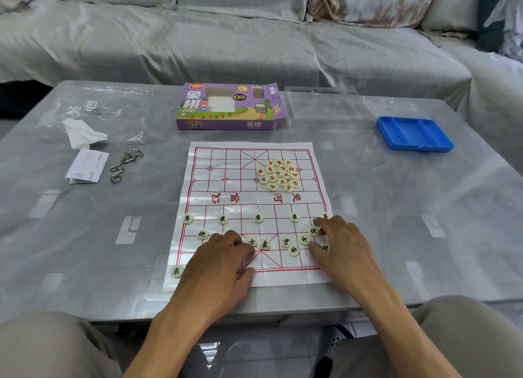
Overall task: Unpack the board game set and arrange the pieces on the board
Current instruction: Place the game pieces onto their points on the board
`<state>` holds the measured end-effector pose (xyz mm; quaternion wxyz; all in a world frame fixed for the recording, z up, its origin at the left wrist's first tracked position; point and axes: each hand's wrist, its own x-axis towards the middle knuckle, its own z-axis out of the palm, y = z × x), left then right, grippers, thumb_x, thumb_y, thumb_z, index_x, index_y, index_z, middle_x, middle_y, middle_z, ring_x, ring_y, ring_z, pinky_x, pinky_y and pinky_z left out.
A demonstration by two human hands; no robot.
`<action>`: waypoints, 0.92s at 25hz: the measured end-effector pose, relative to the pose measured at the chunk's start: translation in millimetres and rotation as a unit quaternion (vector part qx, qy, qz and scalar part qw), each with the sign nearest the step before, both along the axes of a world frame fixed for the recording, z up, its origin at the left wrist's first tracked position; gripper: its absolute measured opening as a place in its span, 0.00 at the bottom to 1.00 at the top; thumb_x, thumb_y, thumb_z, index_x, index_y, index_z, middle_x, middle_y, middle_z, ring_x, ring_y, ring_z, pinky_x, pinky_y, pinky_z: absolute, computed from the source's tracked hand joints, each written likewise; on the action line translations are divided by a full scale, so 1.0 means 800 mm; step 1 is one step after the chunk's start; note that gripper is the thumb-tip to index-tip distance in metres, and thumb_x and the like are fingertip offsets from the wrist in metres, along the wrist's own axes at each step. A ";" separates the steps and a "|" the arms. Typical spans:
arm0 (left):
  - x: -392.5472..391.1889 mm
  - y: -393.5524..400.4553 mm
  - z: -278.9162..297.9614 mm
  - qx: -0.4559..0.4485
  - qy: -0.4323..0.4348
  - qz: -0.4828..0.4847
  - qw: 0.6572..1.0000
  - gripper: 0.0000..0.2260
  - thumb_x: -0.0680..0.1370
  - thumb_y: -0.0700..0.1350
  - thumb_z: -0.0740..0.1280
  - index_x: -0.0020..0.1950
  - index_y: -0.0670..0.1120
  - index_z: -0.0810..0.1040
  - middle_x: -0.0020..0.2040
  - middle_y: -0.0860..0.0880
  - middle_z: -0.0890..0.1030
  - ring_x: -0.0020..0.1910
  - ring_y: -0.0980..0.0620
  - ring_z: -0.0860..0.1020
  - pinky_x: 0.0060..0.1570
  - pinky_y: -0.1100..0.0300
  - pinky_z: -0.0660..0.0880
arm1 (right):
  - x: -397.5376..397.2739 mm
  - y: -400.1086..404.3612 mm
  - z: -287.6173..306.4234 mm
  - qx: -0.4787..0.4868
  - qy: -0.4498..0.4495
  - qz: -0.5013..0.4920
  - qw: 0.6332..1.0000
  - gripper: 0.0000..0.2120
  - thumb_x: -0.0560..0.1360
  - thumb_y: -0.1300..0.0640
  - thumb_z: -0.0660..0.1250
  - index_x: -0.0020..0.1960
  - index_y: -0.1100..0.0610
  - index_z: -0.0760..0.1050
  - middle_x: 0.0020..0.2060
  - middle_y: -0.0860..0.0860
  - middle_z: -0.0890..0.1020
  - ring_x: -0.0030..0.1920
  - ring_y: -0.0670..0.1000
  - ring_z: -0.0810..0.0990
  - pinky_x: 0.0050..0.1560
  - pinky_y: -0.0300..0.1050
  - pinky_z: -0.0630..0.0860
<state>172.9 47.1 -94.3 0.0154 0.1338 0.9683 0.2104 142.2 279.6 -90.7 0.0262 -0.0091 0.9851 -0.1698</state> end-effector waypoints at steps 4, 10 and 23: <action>0.000 0.000 0.001 -0.003 -0.002 -0.001 1.000 0.15 0.77 0.54 0.63 0.63 0.57 0.76 0.58 0.58 0.73 0.55 0.55 0.70 0.46 0.64 0.65 | 0.001 0.004 0.004 -0.007 0.020 -0.012 1.000 0.19 0.77 0.47 0.63 0.67 0.47 0.69 0.59 0.44 0.76 0.55 0.48 0.73 0.53 0.44 0.72; -0.001 0.000 0.002 -0.008 -0.010 0.001 1.000 0.14 0.78 0.55 0.62 0.63 0.57 0.76 0.58 0.59 0.72 0.55 0.56 0.70 0.46 0.64 0.65 | 0.010 -0.001 0.012 -0.027 0.045 0.006 0.999 0.12 0.76 0.50 0.66 0.60 0.46 0.75 0.49 0.42 0.79 0.50 0.44 0.71 0.47 0.38 0.69; -0.002 -0.002 0.005 0.020 -0.016 0.007 1.000 0.14 0.78 0.50 0.61 0.63 0.53 0.76 0.59 0.55 0.77 0.55 0.52 0.74 0.55 0.57 0.72 | 0.018 -0.030 -0.005 0.003 0.069 0.070 0.995 0.12 0.74 0.46 0.66 0.55 0.48 0.78 0.49 0.43 0.80 0.50 0.47 0.72 0.51 0.40 0.68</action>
